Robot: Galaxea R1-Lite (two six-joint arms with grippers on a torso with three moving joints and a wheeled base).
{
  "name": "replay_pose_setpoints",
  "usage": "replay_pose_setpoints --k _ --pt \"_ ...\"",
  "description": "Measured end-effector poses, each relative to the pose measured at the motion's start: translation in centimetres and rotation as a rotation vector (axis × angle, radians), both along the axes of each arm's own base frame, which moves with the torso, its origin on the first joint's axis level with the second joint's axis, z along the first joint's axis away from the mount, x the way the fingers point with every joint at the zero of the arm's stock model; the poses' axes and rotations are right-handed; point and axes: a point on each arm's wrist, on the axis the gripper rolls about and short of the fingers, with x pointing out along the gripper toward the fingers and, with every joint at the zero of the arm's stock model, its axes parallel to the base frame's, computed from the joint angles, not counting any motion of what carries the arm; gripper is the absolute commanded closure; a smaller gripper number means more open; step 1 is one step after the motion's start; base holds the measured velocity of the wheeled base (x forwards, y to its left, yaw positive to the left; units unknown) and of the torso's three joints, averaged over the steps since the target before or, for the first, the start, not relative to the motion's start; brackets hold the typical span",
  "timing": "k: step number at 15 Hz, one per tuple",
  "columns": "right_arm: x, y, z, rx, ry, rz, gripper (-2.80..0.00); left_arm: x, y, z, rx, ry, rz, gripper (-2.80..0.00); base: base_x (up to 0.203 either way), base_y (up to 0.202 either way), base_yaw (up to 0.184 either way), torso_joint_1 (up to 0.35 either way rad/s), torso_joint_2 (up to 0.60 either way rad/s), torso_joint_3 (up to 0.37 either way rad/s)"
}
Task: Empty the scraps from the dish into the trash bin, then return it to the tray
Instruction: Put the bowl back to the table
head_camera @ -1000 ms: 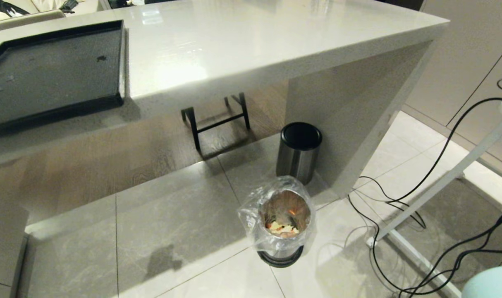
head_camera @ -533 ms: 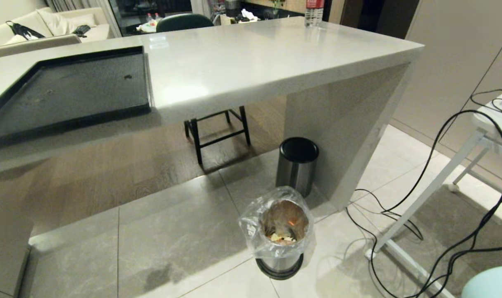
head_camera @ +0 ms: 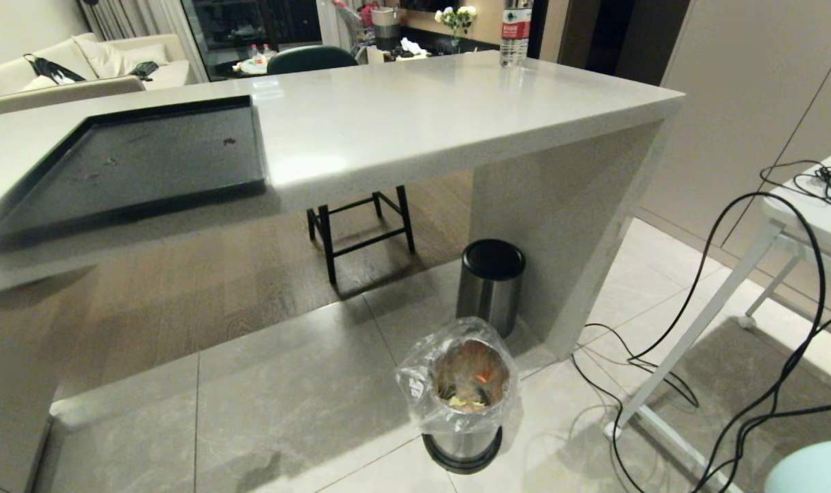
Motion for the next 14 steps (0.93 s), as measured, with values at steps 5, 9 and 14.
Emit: replay_pose_setpoints --k 5,9,14 --pt "0.00 0.00 0.00 0.000 0.000 -0.001 0.00 0.00 0.00 0.00 0.001 0.000 -0.001 0.00 0.000 0.000 0.000 0.003 0.00 0.044" --pt "0.00 0.00 0.00 0.000 0.000 -0.001 0.00 0.00 0.00 0.00 0.001 0.000 -0.001 0.00 0.000 0.000 0.000 0.000 0.00 0.000" --pt "0.00 0.00 0.00 0.000 0.000 0.000 0.00 0.00 0.00 0.00 0.001 0.000 -0.001 0.00 0.000 0.000 0.000 0.000 0.00 0.000"
